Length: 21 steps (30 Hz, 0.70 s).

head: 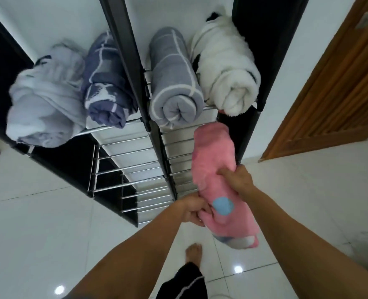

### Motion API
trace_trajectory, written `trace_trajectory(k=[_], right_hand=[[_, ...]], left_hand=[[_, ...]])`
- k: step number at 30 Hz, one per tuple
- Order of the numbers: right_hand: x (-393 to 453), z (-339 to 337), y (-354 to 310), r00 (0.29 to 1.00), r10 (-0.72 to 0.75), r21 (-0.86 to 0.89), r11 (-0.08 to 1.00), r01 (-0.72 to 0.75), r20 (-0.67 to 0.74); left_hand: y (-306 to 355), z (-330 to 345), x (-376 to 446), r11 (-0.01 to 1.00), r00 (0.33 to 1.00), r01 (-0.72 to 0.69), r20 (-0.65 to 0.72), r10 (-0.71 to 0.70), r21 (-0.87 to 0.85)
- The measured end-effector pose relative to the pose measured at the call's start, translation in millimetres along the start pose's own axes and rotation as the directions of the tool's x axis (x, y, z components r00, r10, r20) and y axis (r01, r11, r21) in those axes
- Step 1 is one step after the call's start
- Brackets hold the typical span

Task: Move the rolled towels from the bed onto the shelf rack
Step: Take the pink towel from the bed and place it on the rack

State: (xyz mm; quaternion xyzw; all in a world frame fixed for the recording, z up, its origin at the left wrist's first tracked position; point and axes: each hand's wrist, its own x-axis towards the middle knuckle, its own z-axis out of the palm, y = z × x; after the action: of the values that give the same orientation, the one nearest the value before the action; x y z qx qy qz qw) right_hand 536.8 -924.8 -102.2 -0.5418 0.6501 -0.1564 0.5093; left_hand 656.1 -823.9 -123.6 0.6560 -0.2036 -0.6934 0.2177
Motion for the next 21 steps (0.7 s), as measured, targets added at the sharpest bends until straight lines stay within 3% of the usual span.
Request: trace_trajectory(k=[6, 10, 14, 18, 21], right_hand=[[75.5, 11.4, -37.1, 0.994, -0.044, 0.069, 0.996, 0.051, -0.095], [114.5, 17.8, -61.3, 0.990, -0.095, -0.008, 0.995, 0.094, -0.101], [138.3, 22.8, -73.1, 0.981, -0.192, -0.124, 0.975, 0.186, -0.037], [152.6, 22.8, -68.9, 0.974, -0.208, -0.275, 0.935, 0.224, 0.087], [156.9, 19.9, -65.3, 0.968, -0.222, -0.387, 0.887, 0.251, 0.119]], left_hand=[[58.5, -34.9, 56.7, 0.956, 0.959, -0.235, -0.204, 0.198, -0.175], [84.3, -45.6, 86.2, 0.908, 0.933, -0.324, -0.246, 0.262, -0.266], [93.8, -43.5, 106.4, 0.879, 0.913, -0.386, -0.250, 0.322, -0.281], [101.8, -46.5, 129.1, 0.852, 0.876, -0.434, -0.359, 0.322, -0.293], [100.4, -48.2, 132.0, 0.890, 0.846, -0.431, -0.411, 0.339, -0.153]])
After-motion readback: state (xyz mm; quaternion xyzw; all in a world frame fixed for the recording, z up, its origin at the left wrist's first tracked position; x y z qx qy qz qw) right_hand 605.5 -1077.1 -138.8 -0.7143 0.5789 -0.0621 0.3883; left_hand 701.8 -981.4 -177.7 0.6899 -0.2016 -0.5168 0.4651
